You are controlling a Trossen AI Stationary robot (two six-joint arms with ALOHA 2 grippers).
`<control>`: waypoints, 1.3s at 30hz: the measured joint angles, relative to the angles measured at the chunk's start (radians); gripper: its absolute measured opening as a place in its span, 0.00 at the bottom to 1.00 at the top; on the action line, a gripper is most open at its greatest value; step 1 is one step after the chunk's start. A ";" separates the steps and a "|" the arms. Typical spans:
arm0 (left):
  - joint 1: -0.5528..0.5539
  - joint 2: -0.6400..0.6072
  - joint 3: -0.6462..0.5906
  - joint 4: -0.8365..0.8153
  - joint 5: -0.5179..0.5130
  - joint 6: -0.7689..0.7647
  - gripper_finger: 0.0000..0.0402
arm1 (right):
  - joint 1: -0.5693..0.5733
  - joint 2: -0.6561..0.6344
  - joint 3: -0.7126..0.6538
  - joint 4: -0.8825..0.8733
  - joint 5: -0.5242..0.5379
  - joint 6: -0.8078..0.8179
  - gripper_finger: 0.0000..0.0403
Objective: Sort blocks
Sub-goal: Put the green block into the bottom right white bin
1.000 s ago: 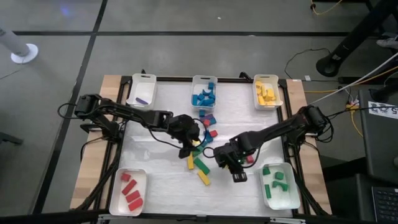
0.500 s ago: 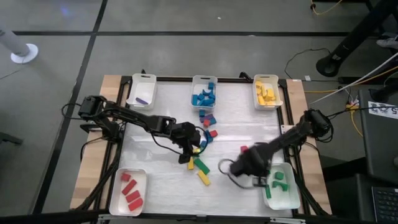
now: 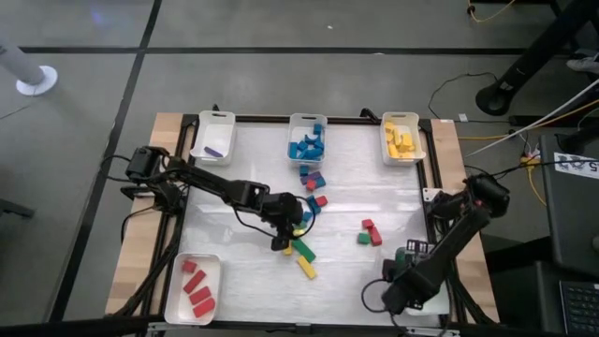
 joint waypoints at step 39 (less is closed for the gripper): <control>-0.052 0.167 0.000 0.079 -0.327 -0.153 0.52 | 0.019 0.000 -0.007 0.017 0.118 0.145 0.64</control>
